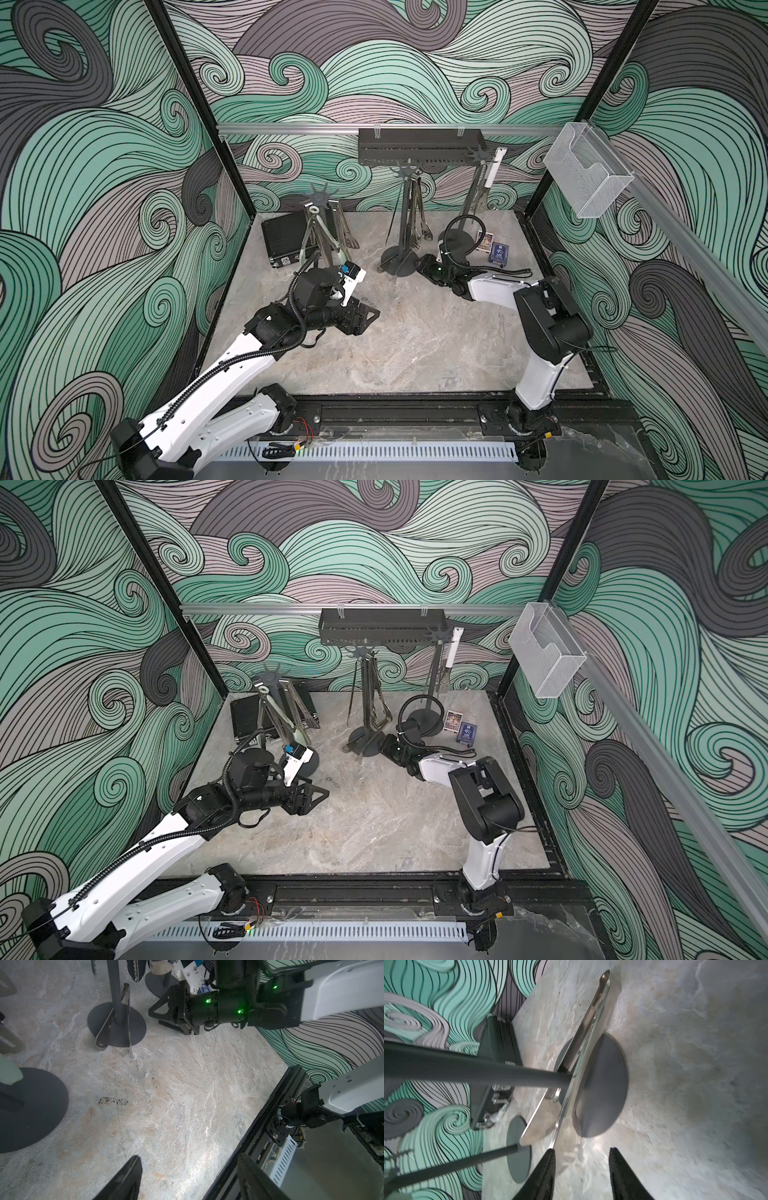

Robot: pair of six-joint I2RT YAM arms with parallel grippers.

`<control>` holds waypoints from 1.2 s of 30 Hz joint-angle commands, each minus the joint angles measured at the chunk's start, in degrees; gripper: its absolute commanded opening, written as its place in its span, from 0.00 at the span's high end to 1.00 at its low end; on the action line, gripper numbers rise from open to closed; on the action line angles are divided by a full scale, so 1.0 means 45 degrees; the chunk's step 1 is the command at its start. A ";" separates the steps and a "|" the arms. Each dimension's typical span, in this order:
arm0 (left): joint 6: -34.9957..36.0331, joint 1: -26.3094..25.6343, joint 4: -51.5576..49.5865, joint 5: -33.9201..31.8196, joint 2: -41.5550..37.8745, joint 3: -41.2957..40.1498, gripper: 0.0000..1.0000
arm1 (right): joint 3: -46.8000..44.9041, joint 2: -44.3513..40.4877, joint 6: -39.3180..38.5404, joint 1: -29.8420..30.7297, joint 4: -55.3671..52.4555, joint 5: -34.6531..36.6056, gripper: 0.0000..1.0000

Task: Hang food tongs on kitchen utensil racks
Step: Pick up the food tongs from the center of the board.

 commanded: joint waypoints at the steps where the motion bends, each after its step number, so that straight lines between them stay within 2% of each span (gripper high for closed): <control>1: -0.0137 0.0064 0.0220 0.0026 -0.0284 -0.0032 0.27 | 0.0438 0.1033 0.1753 -0.0023 0.2360 0.0536 0.53; 12: -0.0134 0.0061 0.0221 0.0065 -0.0364 -0.0142 0.27 | -0.0035 0.3717 0.4959 -0.0051 0.7241 0.0529 0.51; 24: -0.0122 0.0076 0.0282 0.0028 -0.0439 -0.0201 0.27 | 0.0618 0.4283 0.5337 -0.0071 0.6831 0.0280 0.51; 36: -0.0119 0.0069 0.0263 -0.0034 -0.0455 -0.0220 0.27 | 0.1318 0.5282 0.6278 -0.0071 0.7216 0.0002 0.55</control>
